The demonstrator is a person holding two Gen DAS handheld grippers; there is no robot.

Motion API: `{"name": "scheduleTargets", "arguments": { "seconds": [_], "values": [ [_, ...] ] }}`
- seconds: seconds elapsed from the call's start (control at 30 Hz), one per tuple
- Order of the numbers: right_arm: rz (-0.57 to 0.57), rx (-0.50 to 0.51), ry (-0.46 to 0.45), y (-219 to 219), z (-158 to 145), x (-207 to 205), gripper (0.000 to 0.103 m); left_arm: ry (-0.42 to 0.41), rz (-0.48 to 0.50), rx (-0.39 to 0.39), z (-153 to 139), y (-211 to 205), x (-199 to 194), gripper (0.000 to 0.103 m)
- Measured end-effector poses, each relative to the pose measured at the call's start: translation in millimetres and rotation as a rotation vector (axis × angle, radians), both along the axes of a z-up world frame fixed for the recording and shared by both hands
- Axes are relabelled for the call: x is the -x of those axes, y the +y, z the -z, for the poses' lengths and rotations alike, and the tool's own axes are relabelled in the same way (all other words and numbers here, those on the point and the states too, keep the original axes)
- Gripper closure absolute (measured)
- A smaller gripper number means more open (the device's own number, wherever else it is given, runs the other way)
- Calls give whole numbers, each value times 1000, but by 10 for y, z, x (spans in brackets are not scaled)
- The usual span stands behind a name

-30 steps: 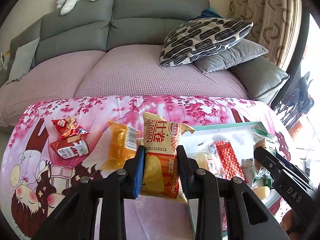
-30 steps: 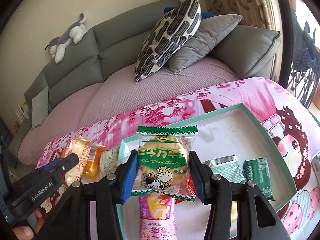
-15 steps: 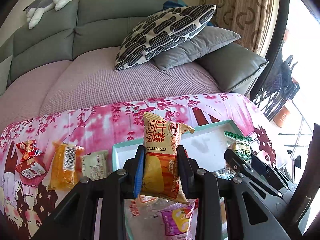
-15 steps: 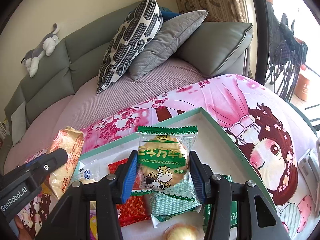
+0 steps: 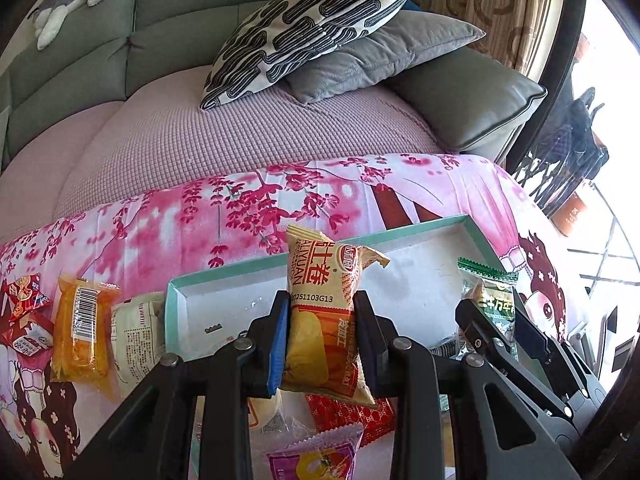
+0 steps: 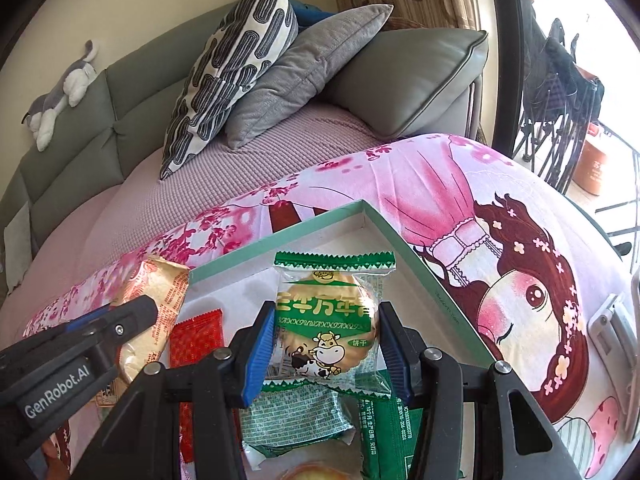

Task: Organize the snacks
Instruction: 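Carry the bread pack and cake pack over the tray with both grippers, then lower both packs into the tray and open both grippers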

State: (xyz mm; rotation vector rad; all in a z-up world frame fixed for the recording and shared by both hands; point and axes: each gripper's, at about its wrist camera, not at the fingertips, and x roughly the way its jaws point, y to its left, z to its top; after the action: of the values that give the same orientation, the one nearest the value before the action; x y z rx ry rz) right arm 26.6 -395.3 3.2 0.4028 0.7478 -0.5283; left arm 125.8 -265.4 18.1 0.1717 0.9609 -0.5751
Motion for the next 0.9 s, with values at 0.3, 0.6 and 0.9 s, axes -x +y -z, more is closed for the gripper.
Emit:
{"name": "scheduleTargets", "arguments": {
  "seconds": [0.3, 0.6, 0.9],
  "values": [
    [1, 3, 16, -29, 87, -15, 50, 27, 6, -45, 178, -132, -12, 70],
    [9, 22, 50, -23, 97, -42, 48, 32, -2, -59, 216, -158, -4, 70],
    [9, 35, 69, -23, 31, -7, 40, 21, -11, -46, 105, -108, 26, 70]
  ]
}}
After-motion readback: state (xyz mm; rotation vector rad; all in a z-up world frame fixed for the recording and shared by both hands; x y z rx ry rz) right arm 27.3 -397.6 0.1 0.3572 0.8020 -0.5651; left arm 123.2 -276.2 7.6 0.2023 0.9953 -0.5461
